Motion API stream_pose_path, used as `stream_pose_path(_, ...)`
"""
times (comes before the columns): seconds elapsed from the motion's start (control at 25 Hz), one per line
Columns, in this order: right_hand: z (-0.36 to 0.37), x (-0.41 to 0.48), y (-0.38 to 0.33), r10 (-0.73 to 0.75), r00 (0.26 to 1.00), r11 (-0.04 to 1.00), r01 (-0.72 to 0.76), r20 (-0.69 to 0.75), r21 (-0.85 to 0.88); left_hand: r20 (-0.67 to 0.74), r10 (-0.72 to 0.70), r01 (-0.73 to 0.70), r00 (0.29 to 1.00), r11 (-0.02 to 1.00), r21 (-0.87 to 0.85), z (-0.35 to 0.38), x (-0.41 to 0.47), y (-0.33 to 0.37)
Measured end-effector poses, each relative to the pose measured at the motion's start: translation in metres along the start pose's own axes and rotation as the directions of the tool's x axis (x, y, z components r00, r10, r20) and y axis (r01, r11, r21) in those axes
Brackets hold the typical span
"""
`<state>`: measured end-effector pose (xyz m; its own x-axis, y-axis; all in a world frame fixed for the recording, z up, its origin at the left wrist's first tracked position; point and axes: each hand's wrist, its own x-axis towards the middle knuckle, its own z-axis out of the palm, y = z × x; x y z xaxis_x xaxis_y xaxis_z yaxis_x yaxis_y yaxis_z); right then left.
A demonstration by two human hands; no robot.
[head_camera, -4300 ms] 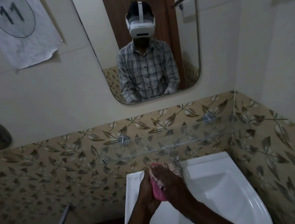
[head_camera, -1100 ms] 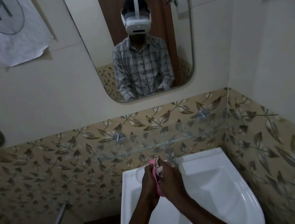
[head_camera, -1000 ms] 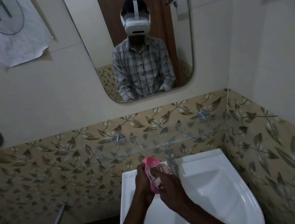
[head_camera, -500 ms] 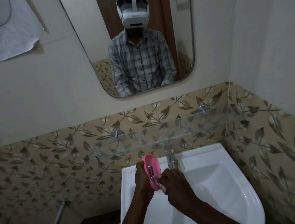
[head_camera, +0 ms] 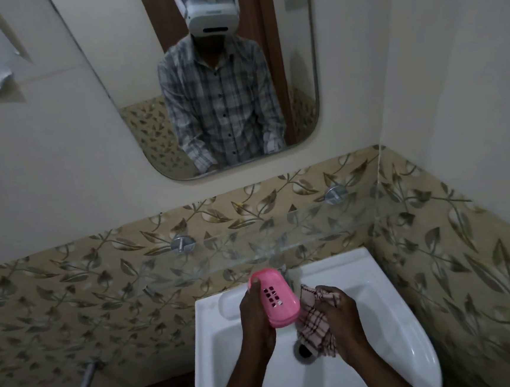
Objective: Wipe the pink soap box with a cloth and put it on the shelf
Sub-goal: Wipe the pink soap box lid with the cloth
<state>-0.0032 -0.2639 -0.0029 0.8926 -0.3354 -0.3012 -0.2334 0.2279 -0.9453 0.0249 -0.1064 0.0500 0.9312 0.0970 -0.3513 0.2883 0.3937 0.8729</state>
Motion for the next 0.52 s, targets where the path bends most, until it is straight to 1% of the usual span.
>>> stream_pose_path(0.04,-0.001,0.003,0.003,0.038,0.999,0.998,-0.038,-0.005,0.043,0.018,-0.009,0.008,1.000,0.998,0.065,0.010,0.002,-0.004)
stream_pose_path(0.12,-0.007,0.010,0.004,0.085,0.995,0.994,-0.082,-0.043,0.073,0.067,-0.020,0.008,0.998,0.985,0.175,0.035,0.005,-0.009)
stream_pose_path(0.2,-0.017,0.018,0.003,0.103,0.988,0.991,-0.091,-0.113,0.101,0.083,-0.008,-0.011,0.997,0.975,0.221,0.058,0.011,-0.010)
stream_pose_path(0.28,-0.029,0.031,0.002,0.134,0.973,0.983,-0.107,-0.186,0.147,0.072,-0.006,-0.011,0.997,0.973,0.231,0.079,0.023,-0.009)
stream_pose_path(0.36,-0.036,0.041,0.000,0.156,0.974,0.972,-0.122,-0.165,0.200,0.019,-0.054,0.050,0.998,0.986,0.160,0.094,0.036,-0.011)
stream_pose_path(0.44,-0.035,0.045,-0.001,0.167,0.981,0.955,-0.135,-0.102,0.266,-0.025,-0.150,0.150,0.988,0.989,-0.016,0.103,0.044,-0.018)
stream_pose_path(0.48,-0.032,0.046,-0.002,0.145,0.986,0.959,-0.118,-0.085,0.259,-0.036,-0.196,0.192,0.980,0.977,-0.097,0.104,0.045,-0.022)
stream_pose_path(0.52,-0.029,0.046,-0.002,0.118,0.990,0.972,-0.098,-0.083,0.211,-0.050,-0.222,0.214,0.974,0.968,-0.134,0.105,0.044,-0.027)
